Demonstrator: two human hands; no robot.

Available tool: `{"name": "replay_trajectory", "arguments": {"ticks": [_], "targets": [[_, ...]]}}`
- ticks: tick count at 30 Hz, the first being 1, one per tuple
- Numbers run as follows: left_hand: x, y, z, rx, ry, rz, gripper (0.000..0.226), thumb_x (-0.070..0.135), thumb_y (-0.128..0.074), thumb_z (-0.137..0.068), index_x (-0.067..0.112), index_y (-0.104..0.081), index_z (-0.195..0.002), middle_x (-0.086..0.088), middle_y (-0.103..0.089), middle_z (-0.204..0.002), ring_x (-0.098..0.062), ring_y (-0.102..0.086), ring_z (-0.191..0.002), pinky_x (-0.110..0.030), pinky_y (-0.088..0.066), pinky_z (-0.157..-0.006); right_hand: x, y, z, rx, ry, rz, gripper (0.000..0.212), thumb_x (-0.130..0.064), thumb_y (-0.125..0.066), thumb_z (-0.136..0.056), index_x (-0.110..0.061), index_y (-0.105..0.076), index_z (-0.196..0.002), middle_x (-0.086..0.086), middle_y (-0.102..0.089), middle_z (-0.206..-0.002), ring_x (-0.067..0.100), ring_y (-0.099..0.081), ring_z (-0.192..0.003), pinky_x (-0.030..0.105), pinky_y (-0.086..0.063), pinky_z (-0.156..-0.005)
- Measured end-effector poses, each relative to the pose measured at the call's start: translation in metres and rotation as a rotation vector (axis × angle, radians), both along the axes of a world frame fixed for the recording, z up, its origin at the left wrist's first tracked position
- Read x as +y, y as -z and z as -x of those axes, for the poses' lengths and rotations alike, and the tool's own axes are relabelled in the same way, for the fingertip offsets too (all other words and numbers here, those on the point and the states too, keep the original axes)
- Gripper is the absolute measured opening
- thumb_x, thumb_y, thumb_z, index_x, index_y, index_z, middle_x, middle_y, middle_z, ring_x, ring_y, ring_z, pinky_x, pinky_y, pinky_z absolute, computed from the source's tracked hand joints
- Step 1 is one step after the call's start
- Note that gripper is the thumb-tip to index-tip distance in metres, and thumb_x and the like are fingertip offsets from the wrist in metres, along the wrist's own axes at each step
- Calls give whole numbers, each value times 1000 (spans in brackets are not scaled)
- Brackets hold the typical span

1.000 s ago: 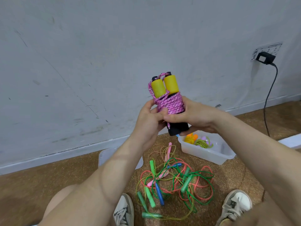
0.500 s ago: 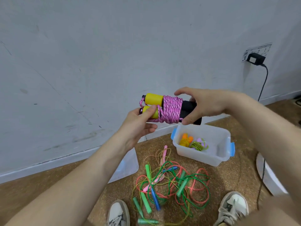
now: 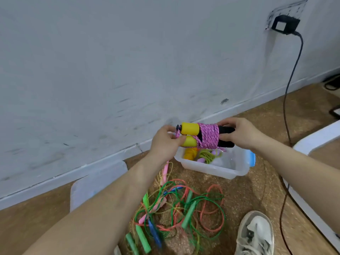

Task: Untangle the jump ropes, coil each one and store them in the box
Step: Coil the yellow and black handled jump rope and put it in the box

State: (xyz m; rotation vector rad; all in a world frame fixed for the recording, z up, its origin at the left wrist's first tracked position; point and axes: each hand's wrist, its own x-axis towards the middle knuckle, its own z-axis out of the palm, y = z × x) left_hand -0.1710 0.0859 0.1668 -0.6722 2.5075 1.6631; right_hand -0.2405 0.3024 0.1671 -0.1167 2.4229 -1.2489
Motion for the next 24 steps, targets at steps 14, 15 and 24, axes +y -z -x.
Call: {"name": "replay_trajectory", "arguments": {"ticks": [14,15,24], "targets": [[15,149,87,-133,317,430,61,5,-47,-89,18,-31,-146,-14,-55,-128,-34,-58,-105,-33,-45,-78,-32,177,54,-220,229,-47,55,-19,-71,-83,-12,-46,-132,9,-58,-103,30,-61,-98,36,-49,-82],[20,152,86,-121,413,524,58,7,-49,-87,17,-37,-143,-15,-49,-133,-35,-56,-108,-34,-45,-82,-37,182,53,-213,167,-78,48,-15,-69,-84,-10,-52,-129,13,-62,-108,32,-61,-103,36,-48,-85],[28,155,87,-339,824,902,33,23,-52,-89,2,-46,-115,-19,-59,-104,-39,-58,-99,-39,-40,-69,-31,201,44,6,-233,-314,54,-7,-60,-80,-10,-51,-133,16,-57,-130,36,-51,-118,34,-40,-93]]}}
